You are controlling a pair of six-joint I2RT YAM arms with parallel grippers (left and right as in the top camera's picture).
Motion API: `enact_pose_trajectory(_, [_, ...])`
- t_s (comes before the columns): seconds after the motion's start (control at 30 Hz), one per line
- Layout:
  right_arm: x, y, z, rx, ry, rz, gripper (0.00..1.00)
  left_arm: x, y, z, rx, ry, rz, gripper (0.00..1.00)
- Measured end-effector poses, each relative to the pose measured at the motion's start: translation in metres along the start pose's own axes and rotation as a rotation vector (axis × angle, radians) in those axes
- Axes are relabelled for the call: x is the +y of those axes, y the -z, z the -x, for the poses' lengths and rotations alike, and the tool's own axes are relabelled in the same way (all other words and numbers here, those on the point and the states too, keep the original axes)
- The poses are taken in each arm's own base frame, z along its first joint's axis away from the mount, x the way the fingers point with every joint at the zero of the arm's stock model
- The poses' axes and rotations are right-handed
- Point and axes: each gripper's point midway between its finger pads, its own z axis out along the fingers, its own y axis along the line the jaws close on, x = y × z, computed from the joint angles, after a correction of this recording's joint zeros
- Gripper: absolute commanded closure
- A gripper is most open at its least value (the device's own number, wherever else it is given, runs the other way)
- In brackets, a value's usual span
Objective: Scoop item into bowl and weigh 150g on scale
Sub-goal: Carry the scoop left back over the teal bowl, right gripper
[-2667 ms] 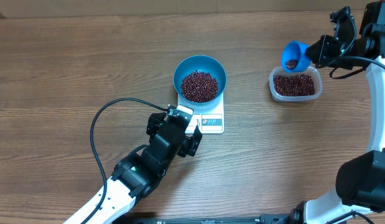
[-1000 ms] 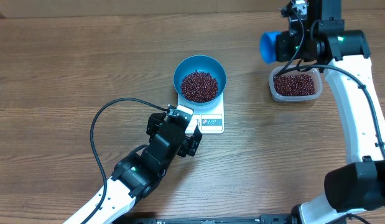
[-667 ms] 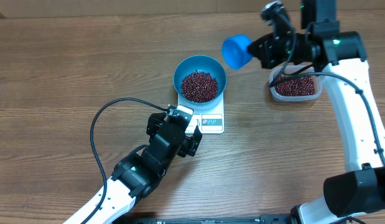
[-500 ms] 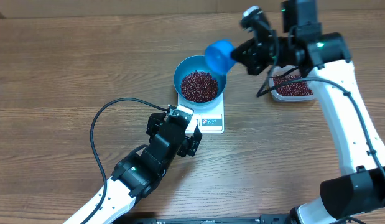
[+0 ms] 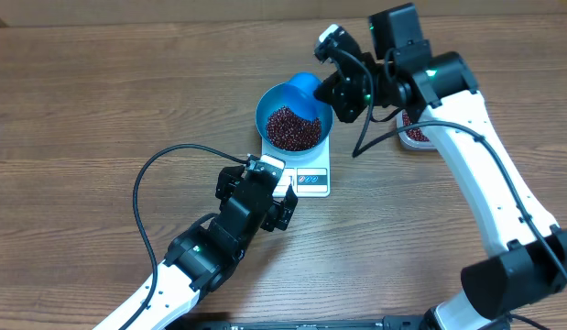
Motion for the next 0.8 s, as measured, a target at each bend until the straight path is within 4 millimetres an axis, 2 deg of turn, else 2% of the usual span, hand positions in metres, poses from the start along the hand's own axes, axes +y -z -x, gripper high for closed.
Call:
enact_pose_trajectory(0.3, [-0.014, -0.034, -0.017, 0.074, -0.025, -0.001, 0.96, 0.000, 0.000, 0.000, 0.000, 0.000, 0.000, 0.00])
enact_pose_trajectory(0.8, [-0.020, -0.042, -0.016, 0.066, -0.018, -0.018, 0.96, 0.000, 0.000, 0.000, 0.000, 0.000, 0.000, 0.01])
